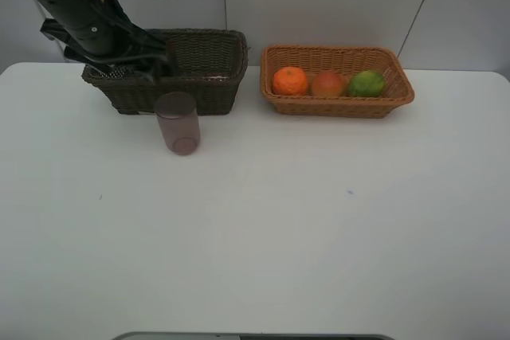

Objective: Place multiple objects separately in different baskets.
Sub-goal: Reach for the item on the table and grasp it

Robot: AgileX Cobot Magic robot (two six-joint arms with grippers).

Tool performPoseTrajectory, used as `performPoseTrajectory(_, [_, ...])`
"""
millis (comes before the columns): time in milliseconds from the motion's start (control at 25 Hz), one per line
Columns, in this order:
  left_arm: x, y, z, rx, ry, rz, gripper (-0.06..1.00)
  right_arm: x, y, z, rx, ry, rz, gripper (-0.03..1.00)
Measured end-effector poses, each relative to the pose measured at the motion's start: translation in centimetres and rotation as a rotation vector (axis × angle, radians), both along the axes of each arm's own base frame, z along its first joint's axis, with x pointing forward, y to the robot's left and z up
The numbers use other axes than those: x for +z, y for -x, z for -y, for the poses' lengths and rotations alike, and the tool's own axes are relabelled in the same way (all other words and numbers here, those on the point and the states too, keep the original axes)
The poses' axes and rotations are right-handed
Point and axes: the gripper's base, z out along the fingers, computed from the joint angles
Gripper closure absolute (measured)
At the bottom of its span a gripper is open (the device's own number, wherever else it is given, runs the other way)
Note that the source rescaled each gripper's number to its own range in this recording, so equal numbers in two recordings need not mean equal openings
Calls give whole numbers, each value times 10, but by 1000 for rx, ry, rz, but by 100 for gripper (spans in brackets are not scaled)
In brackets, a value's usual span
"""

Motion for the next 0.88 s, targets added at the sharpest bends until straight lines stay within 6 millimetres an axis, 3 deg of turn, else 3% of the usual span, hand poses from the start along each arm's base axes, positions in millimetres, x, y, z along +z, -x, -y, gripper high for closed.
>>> performPoseTrajectory(240, [-3,3,0,-16,-16,-49,3,0,0,0,0,0,0,-3])
performPoseTrajectory(560, [-39,-9,7,-23,-21,-92,3,0,0,0,0,0,0,-3])
performPoseTrajectory(880, [-54,-18,12,-28,10,-66,3,0,0,0,0,0,0,-3])
